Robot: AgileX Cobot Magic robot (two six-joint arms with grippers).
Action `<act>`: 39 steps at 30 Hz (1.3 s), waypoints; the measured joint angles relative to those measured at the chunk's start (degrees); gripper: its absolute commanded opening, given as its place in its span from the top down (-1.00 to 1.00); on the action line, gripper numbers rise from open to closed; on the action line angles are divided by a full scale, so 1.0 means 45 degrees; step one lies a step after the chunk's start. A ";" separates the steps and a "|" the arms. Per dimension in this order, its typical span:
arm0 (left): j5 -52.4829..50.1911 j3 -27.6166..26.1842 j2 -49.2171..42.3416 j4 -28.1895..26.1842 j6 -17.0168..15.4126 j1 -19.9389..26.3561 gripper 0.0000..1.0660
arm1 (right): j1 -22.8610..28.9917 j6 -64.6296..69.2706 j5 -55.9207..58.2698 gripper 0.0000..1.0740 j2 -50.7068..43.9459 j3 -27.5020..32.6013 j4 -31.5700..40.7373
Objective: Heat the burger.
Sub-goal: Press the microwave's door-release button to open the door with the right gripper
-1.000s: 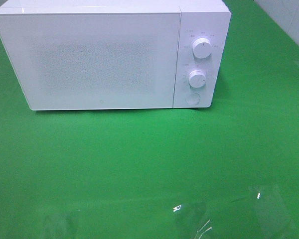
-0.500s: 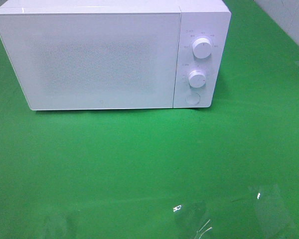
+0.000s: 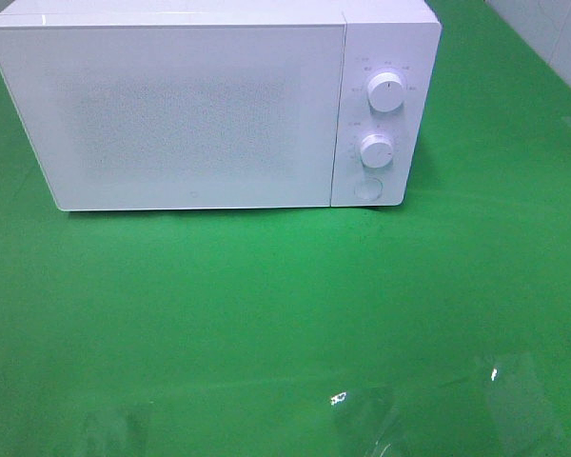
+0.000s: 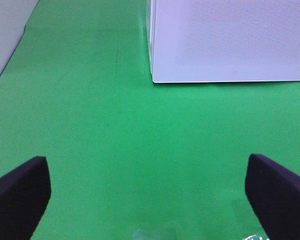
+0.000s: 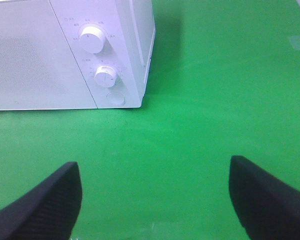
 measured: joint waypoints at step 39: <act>0.0000 0.0000 0.0000 0.0000 0.0000 0.0000 -0.84 | 0.0000 0.0000 -1.3802 -0.42 0.8874 0.1668 -0.0598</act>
